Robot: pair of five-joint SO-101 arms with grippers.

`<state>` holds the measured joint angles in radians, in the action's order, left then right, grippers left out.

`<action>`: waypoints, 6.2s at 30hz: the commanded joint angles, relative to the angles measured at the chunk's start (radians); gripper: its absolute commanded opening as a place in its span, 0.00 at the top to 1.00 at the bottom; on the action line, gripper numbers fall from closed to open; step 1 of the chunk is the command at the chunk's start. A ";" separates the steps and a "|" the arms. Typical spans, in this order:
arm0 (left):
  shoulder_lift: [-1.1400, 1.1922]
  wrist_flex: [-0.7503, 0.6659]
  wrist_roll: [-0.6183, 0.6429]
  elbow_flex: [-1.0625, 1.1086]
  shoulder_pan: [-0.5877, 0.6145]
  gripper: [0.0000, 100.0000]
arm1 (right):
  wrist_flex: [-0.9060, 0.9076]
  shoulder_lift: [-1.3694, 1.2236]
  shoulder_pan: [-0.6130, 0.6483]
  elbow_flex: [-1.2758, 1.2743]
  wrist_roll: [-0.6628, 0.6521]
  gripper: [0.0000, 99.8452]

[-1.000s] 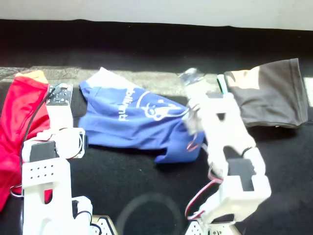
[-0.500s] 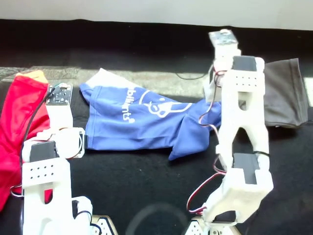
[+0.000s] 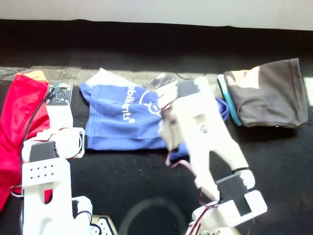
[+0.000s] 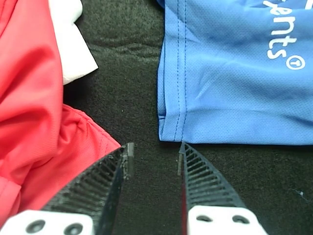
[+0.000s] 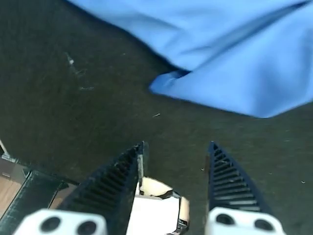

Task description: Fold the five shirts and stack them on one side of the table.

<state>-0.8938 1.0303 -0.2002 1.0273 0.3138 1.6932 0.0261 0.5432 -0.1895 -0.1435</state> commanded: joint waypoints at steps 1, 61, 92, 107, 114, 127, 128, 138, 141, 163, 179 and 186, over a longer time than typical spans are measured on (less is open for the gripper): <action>-0.016 -0.015 -0.005 -0.004 0.008 0.84 | -0.111 0.038 0.070 -0.104 0.080 0.80; 0.335 -0.133 -0.005 -0.036 -0.384 0.84 | 0.004 -0.084 -0.796 0.661 -0.153 0.99; 0.645 -0.051 0.002 -0.255 -0.372 0.84 | 0.004 -0.085 -0.780 0.651 -0.153 0.99; 0.645 -0.195 0.021 -0.142 -0.334 0.84 | 0.010 -0.085 -0.779 0.651 -0.152 0.99; 0.636 -0.190 0.023 -0.160 -0.440 0.98 | 0.013 -0.077 -0.777 0.651 -0.147 0.99; 0.633 0.235 0.023 -0.765 -0.407 0.99 | -0.076 -0.012 -0.780 0.800 -0.011 0.99; 0.633 0.285 0.023 -0.845 -0.390 0.99 | -0.088 -0.002 -0.779 0.828 -0.002 0.99; 0.634 0.591 0.021 -1.417 -0.335 0.99 | -0.124 0.013 -0.727 1.102 0.003 0.99; 0.634 0.637 0.021 -1.543 -0.334 0.99 | -0.117 0.013 -0.696 1.225 0.003 0.99; 0.579 0.724 0.023 -1.983 -0.179 0.99 | -0.117 0.015 -0.739 1.793 0.002 0.99; 0.321 0.724 0.023 -1.794 -0.191 0.99 | -0.081 0.297 -0.737 1.751 0.002 0.99; 0.234 0.717 0.021 -1.761 -0.188 0.99 | -0.196 0.406 -0.737 1.570 0.002 0.99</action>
<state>-0.6345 1.7530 -0.1834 -0.7373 0.1343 1.5612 0.4035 -0.1826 1.4431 -0.1481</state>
